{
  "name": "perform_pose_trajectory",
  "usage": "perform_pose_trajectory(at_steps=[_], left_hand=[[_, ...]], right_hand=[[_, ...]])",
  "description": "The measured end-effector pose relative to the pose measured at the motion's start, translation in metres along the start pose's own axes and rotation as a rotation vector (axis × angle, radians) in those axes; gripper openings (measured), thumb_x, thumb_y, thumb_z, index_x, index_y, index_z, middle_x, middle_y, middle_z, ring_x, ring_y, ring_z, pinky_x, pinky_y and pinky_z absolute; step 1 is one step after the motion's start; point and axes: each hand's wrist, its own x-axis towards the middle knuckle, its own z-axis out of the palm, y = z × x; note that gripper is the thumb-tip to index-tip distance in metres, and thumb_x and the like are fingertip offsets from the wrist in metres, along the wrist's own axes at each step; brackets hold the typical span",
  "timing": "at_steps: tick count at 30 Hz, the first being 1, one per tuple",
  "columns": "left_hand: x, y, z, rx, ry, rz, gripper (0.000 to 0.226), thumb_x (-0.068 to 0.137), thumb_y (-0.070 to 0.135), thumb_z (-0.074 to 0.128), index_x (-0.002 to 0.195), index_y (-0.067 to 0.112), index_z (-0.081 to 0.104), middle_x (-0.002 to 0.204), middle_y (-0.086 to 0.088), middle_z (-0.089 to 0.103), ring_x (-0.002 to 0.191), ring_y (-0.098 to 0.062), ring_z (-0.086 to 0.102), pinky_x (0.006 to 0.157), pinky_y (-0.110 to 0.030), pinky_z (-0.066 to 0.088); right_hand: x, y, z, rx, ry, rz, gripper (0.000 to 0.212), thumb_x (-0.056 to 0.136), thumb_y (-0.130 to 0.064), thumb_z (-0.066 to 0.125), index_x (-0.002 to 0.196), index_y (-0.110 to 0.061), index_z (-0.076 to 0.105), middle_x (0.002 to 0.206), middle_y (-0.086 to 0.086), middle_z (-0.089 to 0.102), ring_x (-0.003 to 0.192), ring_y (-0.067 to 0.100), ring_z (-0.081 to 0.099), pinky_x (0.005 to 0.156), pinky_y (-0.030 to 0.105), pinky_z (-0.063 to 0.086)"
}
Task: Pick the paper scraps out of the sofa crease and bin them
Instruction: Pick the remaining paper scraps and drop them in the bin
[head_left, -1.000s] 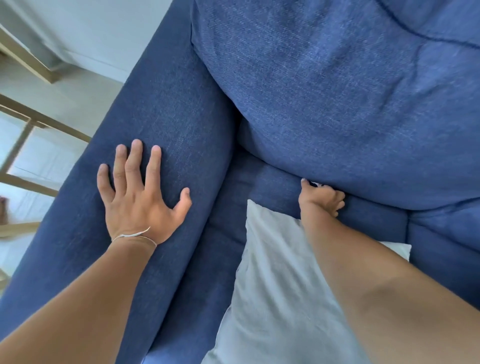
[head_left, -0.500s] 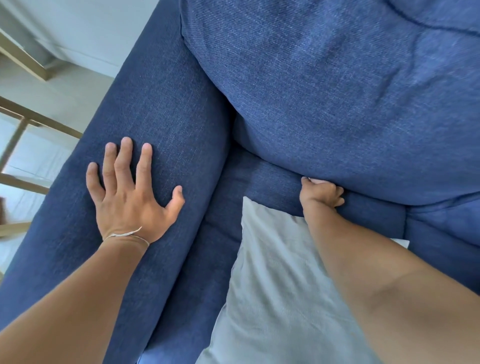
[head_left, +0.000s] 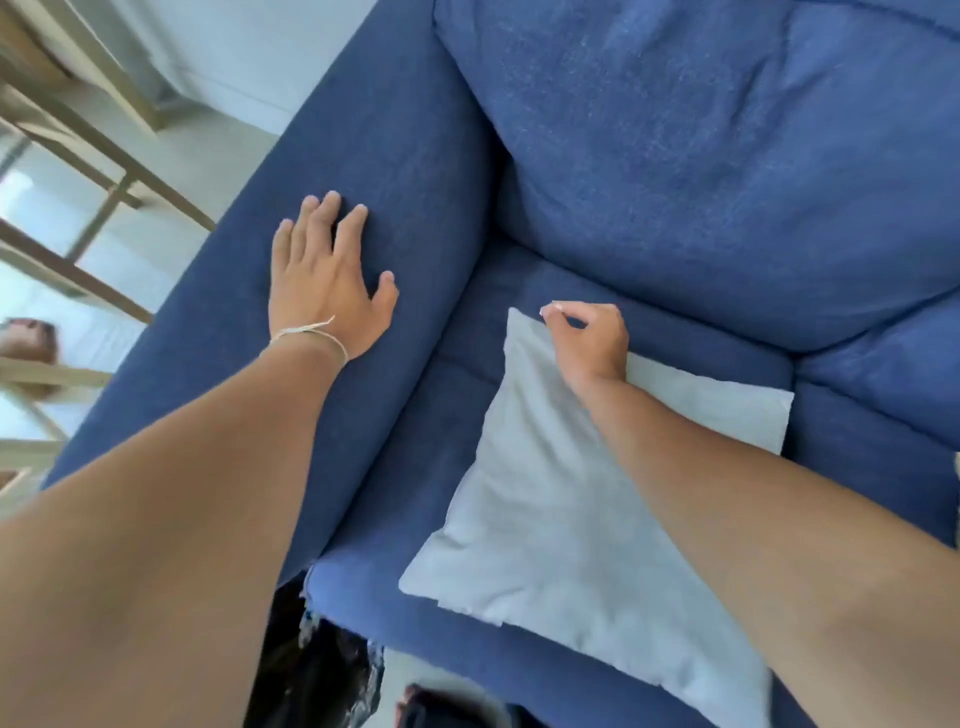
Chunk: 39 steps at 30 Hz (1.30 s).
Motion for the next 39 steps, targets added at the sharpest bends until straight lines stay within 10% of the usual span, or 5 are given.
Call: perform_pose_trajectory(at_steps=[5,14,20,27,39], left_hand=[[-0.117,-0.043,-0.036,-0.02,-0.031,-0.064,0.07,0.095,0.045,0.048,0.155,0.015,0.029,0.162,-0.011,0.03,0.152,-0.032,0.022,0.124,-0.048,0.017],[-0.375,-0.185,-0.052,-0.29,0.017,-0.798,0.057,0.101,0.041,0.043,0.152,0.019,0.029,0.15,-0.017,0.04,0.138,-0.039,0.04,0.115,-0.056,0.033],[-0.487,-0.178,-0.029,-0.415,-0.164,-0.91,0.057,0.101,0.045,0.039,0.154,0.03,0.024,0.158,-0.009,0.027,0.136,-0.039,0.044,0.113,-0.052,0.037],[-0.509,-0.151,-0.025,-0.514,-0.174,-0.911,0.056,0.103,0.045,0.035,0.154,0.026,0.025,0.159,-0.011,0.025,0.137,-0.037,0.043,0.114,-0.048,0.036],[-0.52,-0.148,-0.018,-0.515,-0.211,-0.896,0.054,0.103,0.041,0.037,0.153,0.023,0.027,0.158,-0.015,0.025,0.136,-0.038,0.044,0.113,-0.048,0.037]], right_hand=[[-0.094,-0.039,0.039,0.068,-0.096,-0.209,0.015,0.088,-0.026,0.066,0.09,-0.019,0.079,0.086,-0.02,0.064,0.113,0.009,0.056,0.093,0.01,0.036],[-0.289,-0.055,0.115,0.013,-0.526,-0.662,0.012,0.091,-0.023,0.068,0.096,-0.02,0.078,0.094,-0.001,0.054,0.089,0.018,0.058,0.079,0.025,0.046],[-0.387,0.009,0.145,-0.277,-0.904,-0.752,0.015,0.091,-0.024,0.068,0.101,-0.018,0.078,0.098,-0.004,0.053,0.075,-0.001,0.046,0.073,0.006,0.038],[-0.405,0.039,0.164,-0.501,-0.943,-0.709,0.02,0.095,-0.036,0.056,0.104,-0.031,0.073,0.098,-0.014,0.052,0.079,0.002,0.048,0.078,0.031,0.051],[-0.401,0.044,0.169,-0.527,-0.84,-0.729,0.043,0.093,-0.03,0.062,0.134,-0.019,0.062,0.127,-0.001,0.055,0.121,0.019,0.05,0.101,0.036,0.044]])
